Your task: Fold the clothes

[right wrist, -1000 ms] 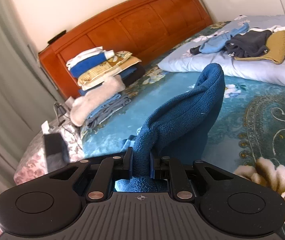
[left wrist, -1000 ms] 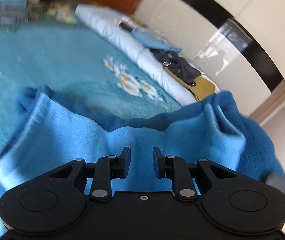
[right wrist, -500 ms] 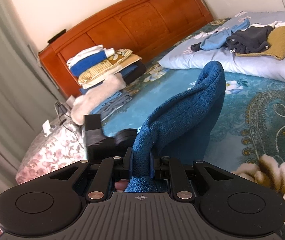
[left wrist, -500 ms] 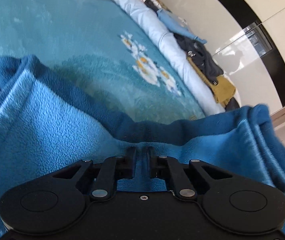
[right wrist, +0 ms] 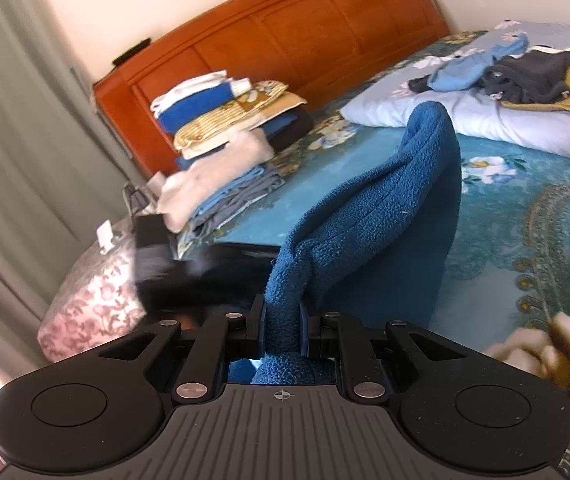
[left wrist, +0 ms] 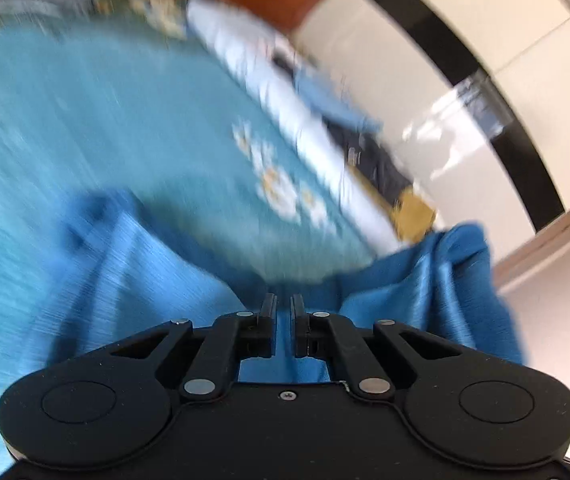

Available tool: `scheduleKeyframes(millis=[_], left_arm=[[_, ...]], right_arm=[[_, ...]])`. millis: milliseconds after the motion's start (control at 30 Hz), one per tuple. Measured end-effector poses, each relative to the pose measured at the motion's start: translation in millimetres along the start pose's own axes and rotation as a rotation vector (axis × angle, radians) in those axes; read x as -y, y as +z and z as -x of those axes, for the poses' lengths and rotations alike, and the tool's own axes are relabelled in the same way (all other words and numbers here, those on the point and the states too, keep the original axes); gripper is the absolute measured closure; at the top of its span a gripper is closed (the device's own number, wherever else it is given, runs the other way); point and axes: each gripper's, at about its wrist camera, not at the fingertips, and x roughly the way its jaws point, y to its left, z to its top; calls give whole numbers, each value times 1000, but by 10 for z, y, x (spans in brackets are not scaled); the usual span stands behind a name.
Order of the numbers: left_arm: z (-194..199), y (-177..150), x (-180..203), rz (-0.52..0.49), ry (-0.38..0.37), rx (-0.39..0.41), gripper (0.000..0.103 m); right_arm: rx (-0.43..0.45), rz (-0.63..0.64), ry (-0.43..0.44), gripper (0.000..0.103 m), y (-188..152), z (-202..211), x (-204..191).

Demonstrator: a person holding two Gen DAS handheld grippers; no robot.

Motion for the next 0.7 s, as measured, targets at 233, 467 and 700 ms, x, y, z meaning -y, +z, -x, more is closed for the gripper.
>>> scheduleKeyframes(millis=[233,467,700], left_arm=[[912,18,-256,5,48,145,99],[1418,27,-272,-38,51,187,97],[1411,39,-47,-141,18,153,90]], right_arm=[[-51,40,-2,90,-123,-234,-170],[-105,77,-12,90,-262,-480,-330],[-159,114,-22,90,-402,-726,-491]])
